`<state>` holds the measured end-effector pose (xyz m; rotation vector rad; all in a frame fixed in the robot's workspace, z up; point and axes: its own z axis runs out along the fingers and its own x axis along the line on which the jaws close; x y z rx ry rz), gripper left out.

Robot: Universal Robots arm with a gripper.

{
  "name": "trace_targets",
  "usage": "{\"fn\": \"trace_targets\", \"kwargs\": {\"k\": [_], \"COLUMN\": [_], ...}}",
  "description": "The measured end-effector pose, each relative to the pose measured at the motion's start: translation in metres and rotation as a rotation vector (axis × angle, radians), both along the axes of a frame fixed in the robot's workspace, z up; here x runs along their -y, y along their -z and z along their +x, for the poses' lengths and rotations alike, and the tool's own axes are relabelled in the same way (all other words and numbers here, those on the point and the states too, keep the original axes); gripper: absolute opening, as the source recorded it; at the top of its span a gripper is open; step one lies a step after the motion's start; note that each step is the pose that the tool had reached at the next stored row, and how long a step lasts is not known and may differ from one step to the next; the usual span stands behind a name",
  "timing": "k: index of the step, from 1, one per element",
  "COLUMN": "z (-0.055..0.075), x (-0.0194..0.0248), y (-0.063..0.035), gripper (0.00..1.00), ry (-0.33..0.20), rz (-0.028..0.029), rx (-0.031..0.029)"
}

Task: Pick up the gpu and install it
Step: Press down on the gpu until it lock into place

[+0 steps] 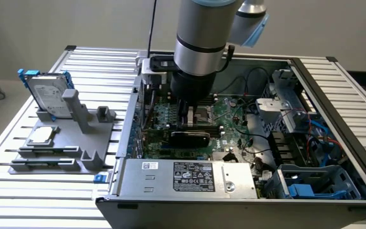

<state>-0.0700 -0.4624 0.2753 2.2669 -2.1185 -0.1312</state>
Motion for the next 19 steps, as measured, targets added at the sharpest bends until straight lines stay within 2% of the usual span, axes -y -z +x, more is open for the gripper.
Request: {"fn": "trace_targets", "kwargs": {"k": [6,14,19], "z": [0.0042,0.0044,0.0043], "x": [0.0003,-0.0003,-0.0018], "y": [0.0001,0.0026,0.0031], "gripper": [0.11,0.11,0.11], "ry": [-0.002,-0.002,-0.002], "rz": [0.0007,0.0075,0.0094], "rx": [0.0002,0.0039,0.0049]}}
